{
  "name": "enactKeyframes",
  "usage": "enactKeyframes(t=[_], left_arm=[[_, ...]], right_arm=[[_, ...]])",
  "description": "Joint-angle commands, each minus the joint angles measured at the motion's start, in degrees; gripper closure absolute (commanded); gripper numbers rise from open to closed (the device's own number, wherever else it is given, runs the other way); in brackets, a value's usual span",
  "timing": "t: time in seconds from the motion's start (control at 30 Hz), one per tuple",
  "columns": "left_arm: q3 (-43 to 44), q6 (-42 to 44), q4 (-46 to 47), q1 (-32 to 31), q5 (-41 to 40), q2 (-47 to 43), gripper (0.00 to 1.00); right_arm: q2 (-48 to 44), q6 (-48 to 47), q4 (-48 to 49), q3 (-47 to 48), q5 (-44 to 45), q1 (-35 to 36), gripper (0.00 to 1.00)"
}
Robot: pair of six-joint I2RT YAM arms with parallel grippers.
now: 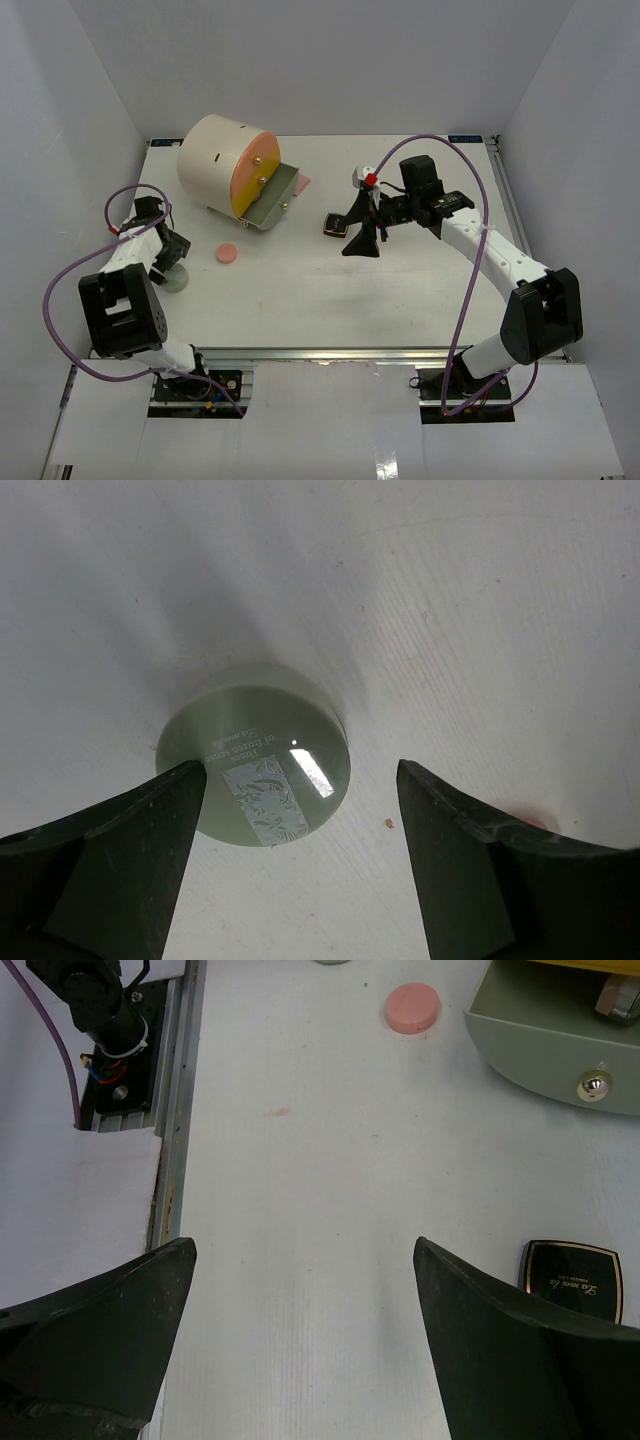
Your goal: Organize the makeup
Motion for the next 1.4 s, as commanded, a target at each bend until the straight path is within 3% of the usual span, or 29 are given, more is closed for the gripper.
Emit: enactKeyframes(t=[0.0, 0.17, 0.43, 0.77, 1.13, 1.37], left_arm=[[-3.1, -2.4, -3.3, 0.0, 3.1, 6.2, 0.13], [-3.3, -2.3, -2.9, 0.0, 3.4, 6.3, 0.17], [-1.6, -2.4, -6.8, 0.0, 1.0, 0.3, 0.1], [0.4, -1.9, -11.1, -0.9, -3.2, -4.7, 0.08], [-2.4, -2.3, -8.9, -1.0, -2.0, -1.9, 0.08], [-2.2, -2.1, -6.9, -1.0, -3.0, 1.2, 0.13]], right_arm=[[-2.0, -0.2, 1.2, 0.0, -2.0, -0.9, 0.04], [-2.2, -0.1, 1.2, -0.1, -2.5, -1.6, 0.04], [-2.2, -0.2, 1.2, -0.2, -2.7, -2.1, 0.04], [-2.1, 0.0, 1.2, -0.2, -2.8, -2.2, 0.04], [-2.2, 0.0, 1.2, -0.2, -3.2, -2.8, 0.04], [-2.4, 0.0, 1.2, -0.4, -3.8, -3.4, 0.04]])
